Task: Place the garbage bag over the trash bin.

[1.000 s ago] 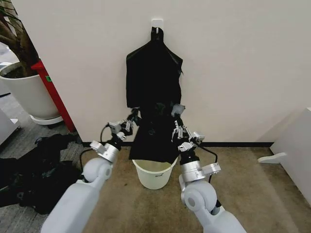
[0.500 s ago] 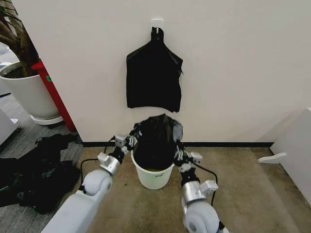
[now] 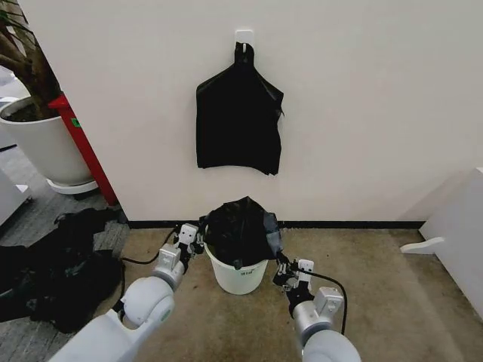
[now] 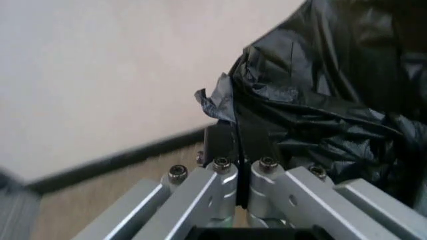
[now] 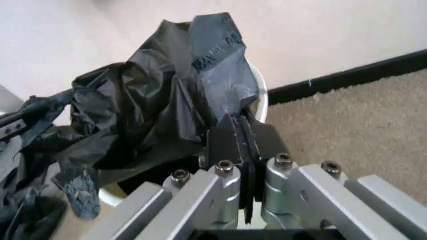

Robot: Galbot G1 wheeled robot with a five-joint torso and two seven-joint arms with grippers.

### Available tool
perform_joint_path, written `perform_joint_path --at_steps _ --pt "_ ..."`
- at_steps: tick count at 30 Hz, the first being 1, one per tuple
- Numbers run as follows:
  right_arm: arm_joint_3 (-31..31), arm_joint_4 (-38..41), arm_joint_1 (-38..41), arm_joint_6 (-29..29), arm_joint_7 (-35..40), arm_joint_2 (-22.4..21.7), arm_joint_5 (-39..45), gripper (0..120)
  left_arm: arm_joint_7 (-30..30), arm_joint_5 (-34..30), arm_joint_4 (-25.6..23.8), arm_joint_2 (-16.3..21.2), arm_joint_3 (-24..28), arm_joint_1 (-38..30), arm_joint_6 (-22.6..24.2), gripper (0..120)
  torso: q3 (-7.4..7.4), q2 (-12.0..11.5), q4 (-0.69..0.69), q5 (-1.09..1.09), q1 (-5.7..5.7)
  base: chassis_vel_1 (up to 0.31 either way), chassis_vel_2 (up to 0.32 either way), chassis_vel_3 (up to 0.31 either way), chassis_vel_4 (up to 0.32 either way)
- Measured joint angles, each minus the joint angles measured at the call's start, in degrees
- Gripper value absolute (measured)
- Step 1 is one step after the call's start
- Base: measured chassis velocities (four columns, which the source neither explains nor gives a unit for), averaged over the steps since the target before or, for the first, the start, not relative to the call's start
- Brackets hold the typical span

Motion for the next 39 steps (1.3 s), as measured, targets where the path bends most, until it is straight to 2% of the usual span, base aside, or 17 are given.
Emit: perform_joint_path --at_steps 1,8,12,19,27,33,36,39 --pt "0.00 0.00 0.00 0.00 0.00 0.00 0.00 0 0.00 0.00 0.00 0.00 0.00 0.00 0.00 0 0.00 0.00 0.00 0.00 0.00 0.000 0.000 0.000 0.000" --pt "-0.50 2.87 0.18 -5.91 2.15 -1.94 4.02 0 -10.98 -9.45 -6.88 2.86 -0.09 -0.06 11.50 0 0.00 0.00 0.00 -0.01 0.00 0.000 0.000 0.000 0.000" --pt "-1.25 2.11 0.17 -7.68 2.93 -2.38 3.99 0 -12.69 -10.48 -7.01 3.10 -0.14 0.14 12.82 0 0.00 0.00 0.00 -0.01 0.00 0.000 0.000 0.000 0.000" --pt "-3.35 -3.26 0.66 -8.72 3.61 -2.25 0.30 0 -13.22 -8.32 -2.56 1.35 1.65 0.10 12.91 0 0.01 0.00 0.00 0.00 0.00 0.000 0.000 0.000 0.000" --pt "-3.45 -7.58 2.23 -7.35 1.95 -1.71 -3.77 0 -12.40 -4.42 1.30 -0.21 4.65 -0.17 12.01 0 0.01 0.00 0.00 0.00 0.00 0.000 0.000 0.000 0.000" --pt "-3.53 -10.81 3.08 -5.25 -0.29 -1.37 -8.99 0 -11.42 -1.59 4.16 -1.95 5.85 -0.55 10.23 0 0.01 0.00 0.00 0.00 0.00 0.000 0.000 0.000 0.000" --pt "-3.36 -16.19 3.69 -0.83 -3.50 -1.20 -17.75 0 -10.87 -0.09 7.09 -4.14 6.74 -0.94 8.42 0 0.01 0.00 0.00 0.00 0.00 0.000 0.000 0.000 0.000" --pt "-3.54 -17.05 3.32 -0.42 -3.85 -1.41 -18.70 0 -10.70 0.49 8.16 -4.76 7.11 -0.94 8.04 0 0.01 0.00 0.00 0.00 0.00 0.000 0.000 0.000 0.000"
